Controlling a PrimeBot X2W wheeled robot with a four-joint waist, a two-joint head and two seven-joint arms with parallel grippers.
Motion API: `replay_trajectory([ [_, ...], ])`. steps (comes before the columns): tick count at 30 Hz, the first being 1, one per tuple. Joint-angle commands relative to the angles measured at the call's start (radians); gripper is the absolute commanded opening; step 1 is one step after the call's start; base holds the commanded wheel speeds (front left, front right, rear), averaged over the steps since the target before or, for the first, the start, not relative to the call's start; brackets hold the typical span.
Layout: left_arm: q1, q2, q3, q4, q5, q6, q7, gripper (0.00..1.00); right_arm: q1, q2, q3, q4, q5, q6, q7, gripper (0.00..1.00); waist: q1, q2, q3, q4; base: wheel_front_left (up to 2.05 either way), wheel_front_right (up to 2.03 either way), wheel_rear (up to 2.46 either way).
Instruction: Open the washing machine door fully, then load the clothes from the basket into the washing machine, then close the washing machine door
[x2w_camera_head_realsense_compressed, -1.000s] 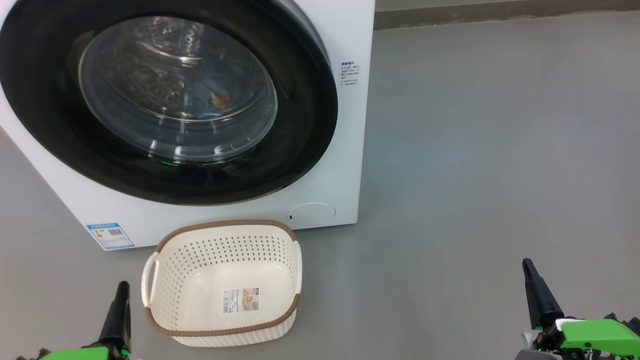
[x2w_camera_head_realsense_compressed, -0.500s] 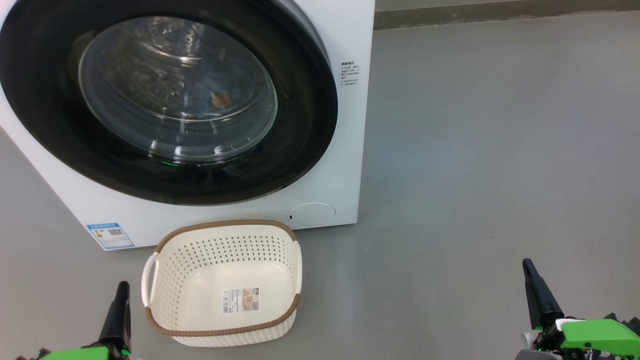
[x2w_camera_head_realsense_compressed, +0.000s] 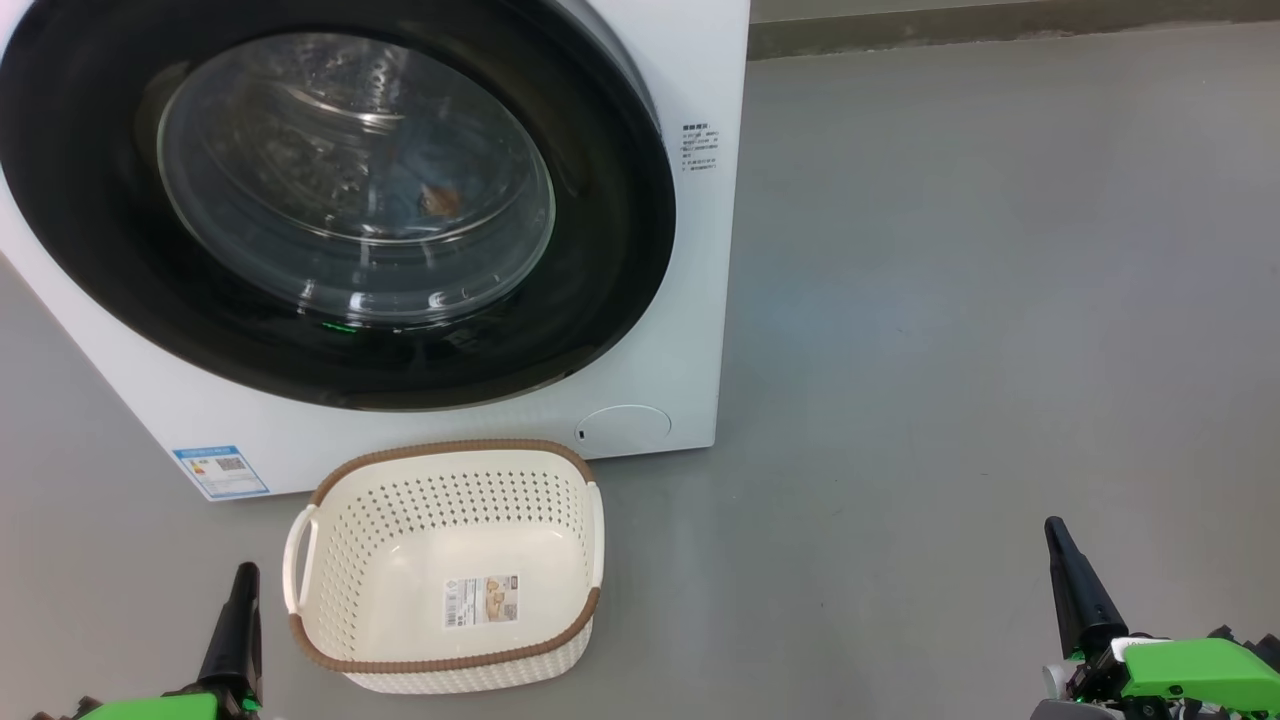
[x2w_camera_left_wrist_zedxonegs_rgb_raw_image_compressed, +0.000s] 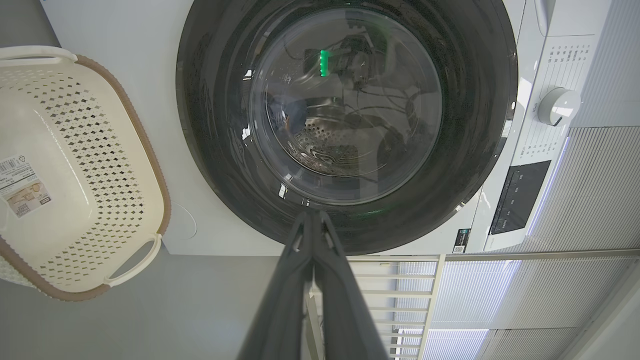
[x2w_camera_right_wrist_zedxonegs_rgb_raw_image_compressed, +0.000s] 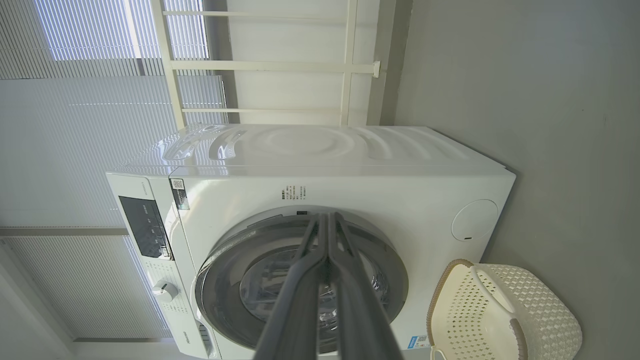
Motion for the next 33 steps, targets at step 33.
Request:
replay_trajectory([
  [33,-0.039,0.016,0.033,-0.02,-0.004,-0.011,0.003,0.0,-0.041,-0.009,0.023,-0.025,0.004,0.002,0.008,0.0,0.0,0.0,0.0,0.0,0.0,0.0,0.0],
])
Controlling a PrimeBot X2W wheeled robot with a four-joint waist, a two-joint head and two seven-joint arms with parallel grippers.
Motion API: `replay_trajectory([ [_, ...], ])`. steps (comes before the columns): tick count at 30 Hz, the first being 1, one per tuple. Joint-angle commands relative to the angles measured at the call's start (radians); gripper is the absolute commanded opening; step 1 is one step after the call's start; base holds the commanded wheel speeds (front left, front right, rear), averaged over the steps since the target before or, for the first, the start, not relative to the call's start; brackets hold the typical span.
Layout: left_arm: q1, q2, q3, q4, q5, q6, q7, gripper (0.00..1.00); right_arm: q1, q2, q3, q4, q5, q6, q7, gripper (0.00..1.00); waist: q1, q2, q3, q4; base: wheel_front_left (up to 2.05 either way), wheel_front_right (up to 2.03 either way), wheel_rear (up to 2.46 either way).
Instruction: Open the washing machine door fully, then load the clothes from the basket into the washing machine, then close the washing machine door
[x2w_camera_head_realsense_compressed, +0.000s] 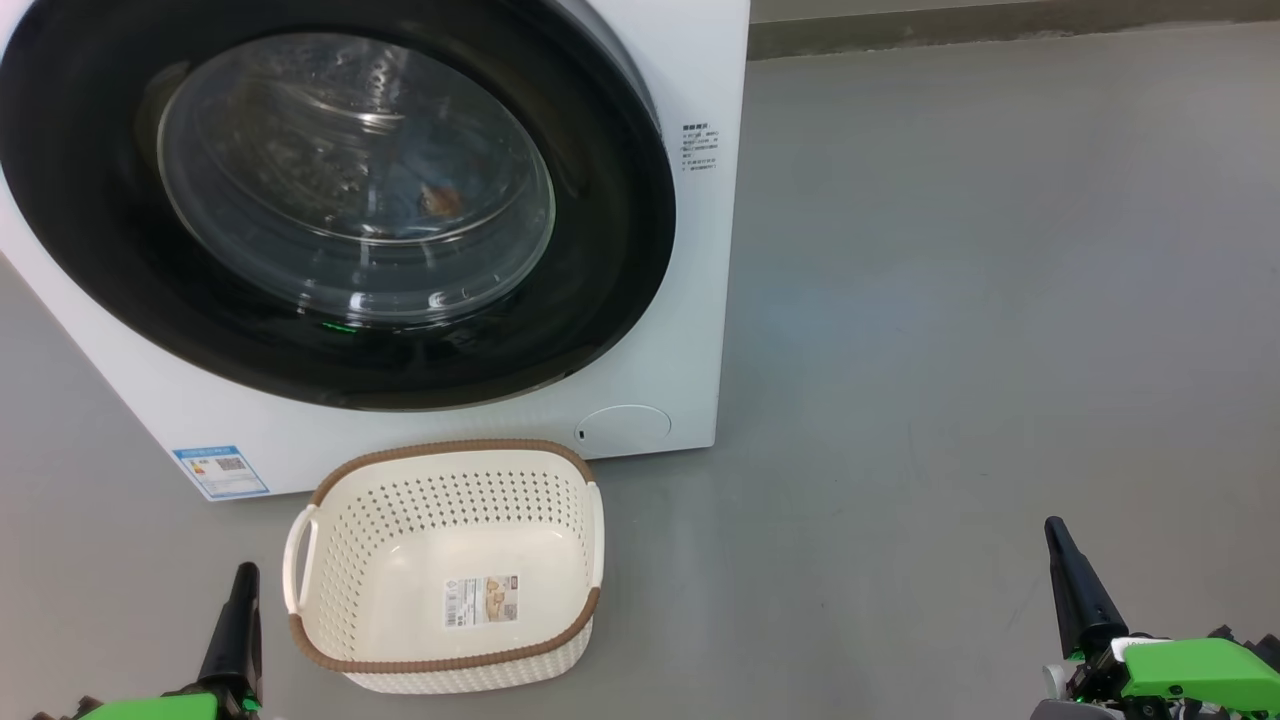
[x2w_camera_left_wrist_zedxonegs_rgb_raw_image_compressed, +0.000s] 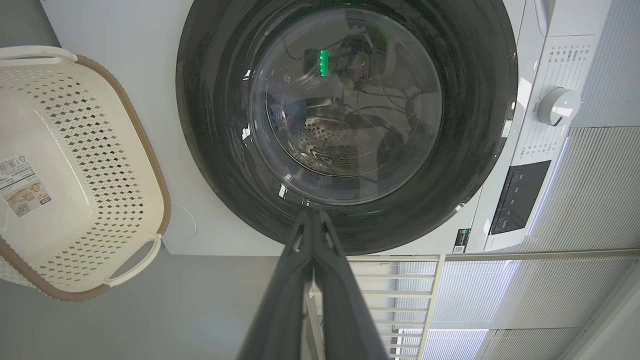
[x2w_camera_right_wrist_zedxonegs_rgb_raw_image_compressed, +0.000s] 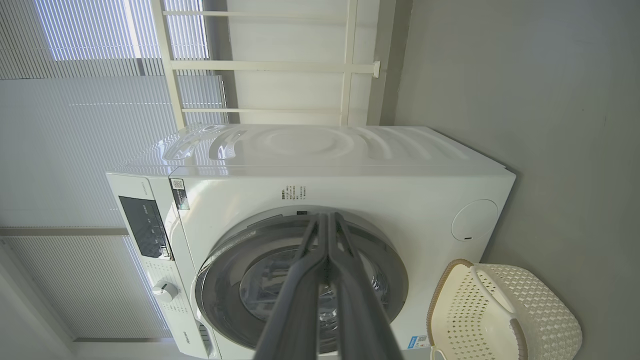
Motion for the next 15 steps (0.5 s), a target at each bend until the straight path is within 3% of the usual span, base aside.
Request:
replay_trajectory([
  [1,-0.039,0.016,0.033,-0.02,-0.004,-0.011,0.003,0.0,-0.041,-0.009,0.023,-0.025,0.004,0.002,0.008,0.0,0.0,-0.0001,0.0,0.0,0.0,0.0,0.0],
  [15,-0.039,0.016,0.033,-0.02,-0.004,-0.011,0.003,0.0,-0.041,-0.009,0.023,-0.025,0.004,0.002,0.008,0.0,0.0,-0.0001,0.0,0.0,0.0,0.0,0.0],
])
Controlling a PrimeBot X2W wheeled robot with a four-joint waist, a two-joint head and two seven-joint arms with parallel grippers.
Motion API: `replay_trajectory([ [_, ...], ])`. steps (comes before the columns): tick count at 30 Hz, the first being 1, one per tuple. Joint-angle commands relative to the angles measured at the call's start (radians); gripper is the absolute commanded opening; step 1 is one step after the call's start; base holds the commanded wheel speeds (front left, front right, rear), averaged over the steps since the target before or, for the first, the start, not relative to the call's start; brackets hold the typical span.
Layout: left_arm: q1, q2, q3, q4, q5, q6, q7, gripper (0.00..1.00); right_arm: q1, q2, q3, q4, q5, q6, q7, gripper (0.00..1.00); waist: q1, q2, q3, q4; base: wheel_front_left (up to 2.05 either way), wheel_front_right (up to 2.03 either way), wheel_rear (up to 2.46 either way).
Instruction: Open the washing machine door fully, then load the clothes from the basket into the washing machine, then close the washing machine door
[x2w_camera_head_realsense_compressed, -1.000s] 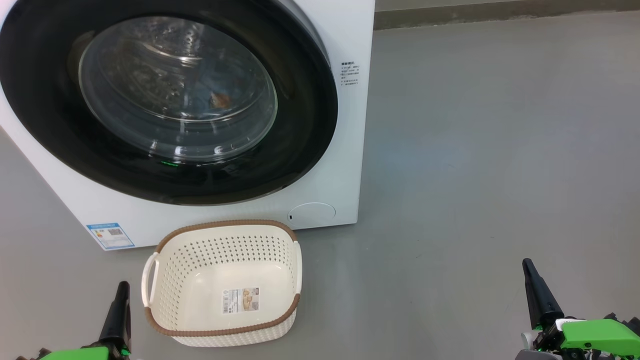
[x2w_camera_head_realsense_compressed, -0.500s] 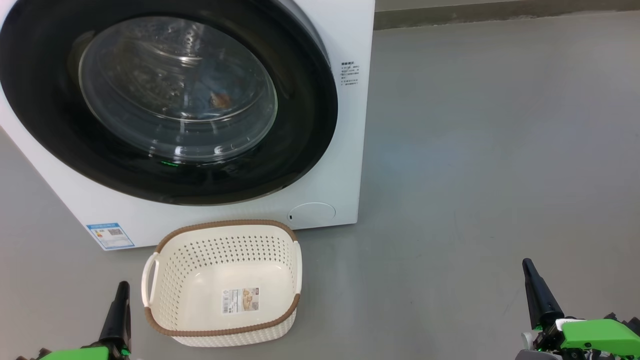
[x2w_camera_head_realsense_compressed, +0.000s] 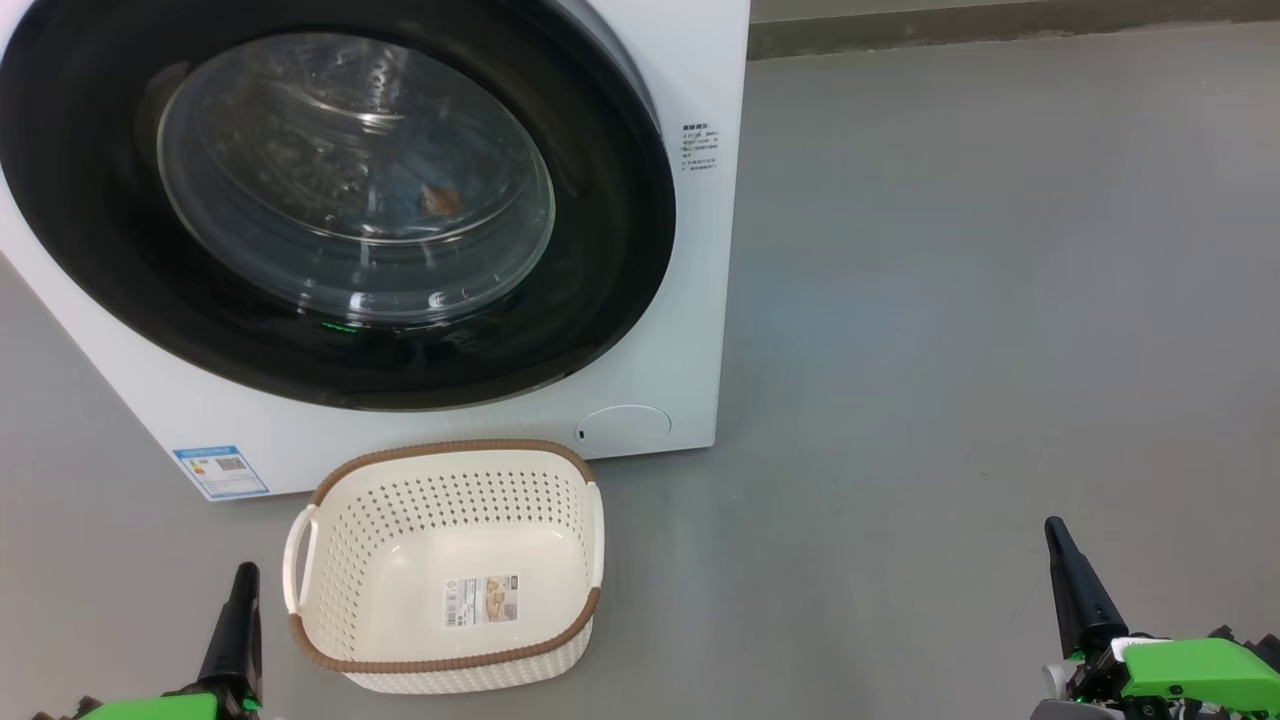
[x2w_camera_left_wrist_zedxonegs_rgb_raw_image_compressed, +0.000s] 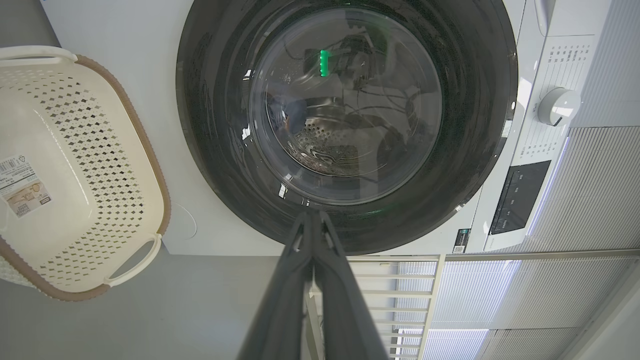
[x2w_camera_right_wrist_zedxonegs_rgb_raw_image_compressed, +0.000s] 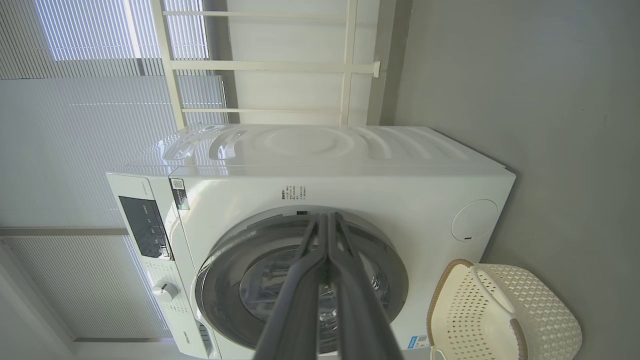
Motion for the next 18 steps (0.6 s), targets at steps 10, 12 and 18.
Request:
replay_trajectory([
  [10,-0.039,0.016,0.033,-0.02,-0.004,-0.011,0.003,0.0,-0.041,-0.009,0.023,-0.025,0.004,0.002,0.008,0.0,0.0,-0.0001,0.0,0.0,0.0,0.0,0.0],
  [12,-0.039,0.016,0.033,-0.02,-0.004,-0.011,0.003,0.0,-0.041,-0.009,0.023,-0.025,0.004,0.002,0.008,0.0,0.0,-0.0001,0.0,0.0,0.0,0.0,0.0],
  [18,-0.039,0.016,0.033,-0.02,-0.004,-0.011,0.003,0.0,-0.041,-0.009,0.023,-0.025,0.004,0.002,0.008,0.0,0.0,-0.0001,0.0,0.0,0.0,0.0,0.0],
])
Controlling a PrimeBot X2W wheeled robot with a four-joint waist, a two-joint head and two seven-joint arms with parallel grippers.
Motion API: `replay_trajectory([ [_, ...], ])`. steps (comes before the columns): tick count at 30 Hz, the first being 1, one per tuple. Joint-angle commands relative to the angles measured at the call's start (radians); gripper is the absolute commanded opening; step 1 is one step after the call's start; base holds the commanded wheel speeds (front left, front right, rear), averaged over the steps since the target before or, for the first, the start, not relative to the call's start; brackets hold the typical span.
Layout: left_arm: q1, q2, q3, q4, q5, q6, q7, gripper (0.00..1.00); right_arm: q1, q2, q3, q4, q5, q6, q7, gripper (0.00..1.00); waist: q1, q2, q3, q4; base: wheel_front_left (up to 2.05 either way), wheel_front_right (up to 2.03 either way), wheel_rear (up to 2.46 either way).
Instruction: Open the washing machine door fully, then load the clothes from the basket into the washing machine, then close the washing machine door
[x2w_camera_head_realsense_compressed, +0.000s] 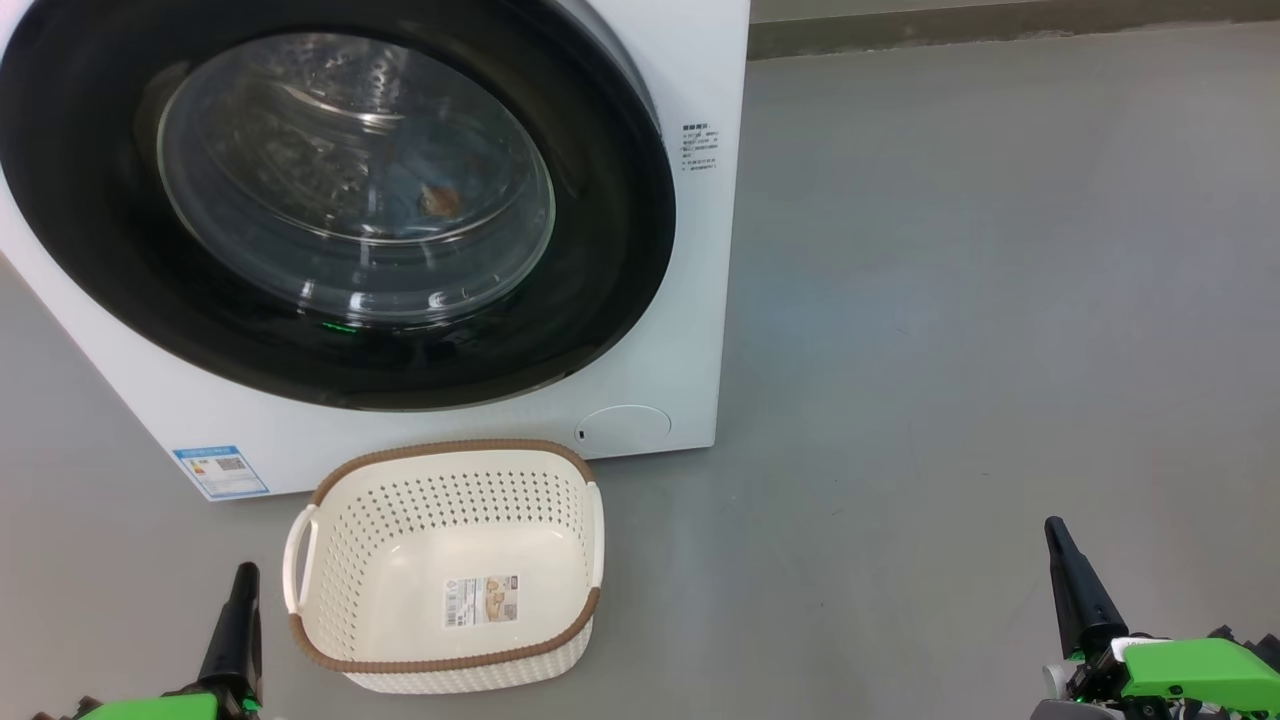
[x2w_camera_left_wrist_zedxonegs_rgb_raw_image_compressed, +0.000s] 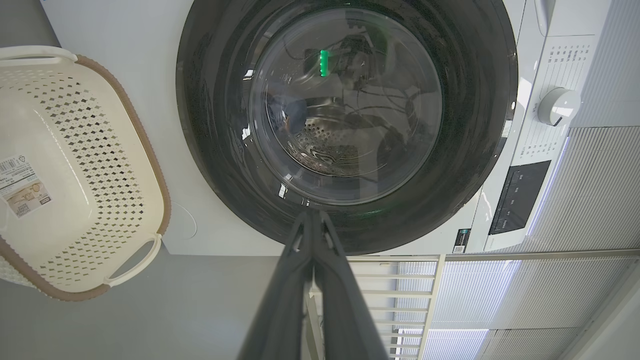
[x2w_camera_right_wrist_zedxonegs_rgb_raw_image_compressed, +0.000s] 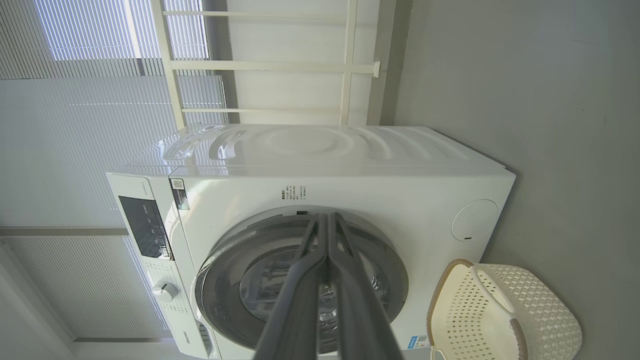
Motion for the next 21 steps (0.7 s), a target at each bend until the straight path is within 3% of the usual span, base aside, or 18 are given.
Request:
replay_trajectory([
  [1,-0.039,0.016,0.033,-0.02,-0.004,-0.011,0.003,0.0,-0.041,-0.009,0.023,-0.025,0.004,0.002,0.008,0.0,-0.0001,0.0,0.0,0.0,0.0,0.0,0.0],
  [21,-0.039,0.016,0.033,-0.02,-0.004,-0.011,0.003,0.0,-0.041,-0.009,0.023,-0.025,0.004,0.002,0.008,0.0,-0.0001,0.0,0.0,0.0,0.0,0.0,0.0],
])
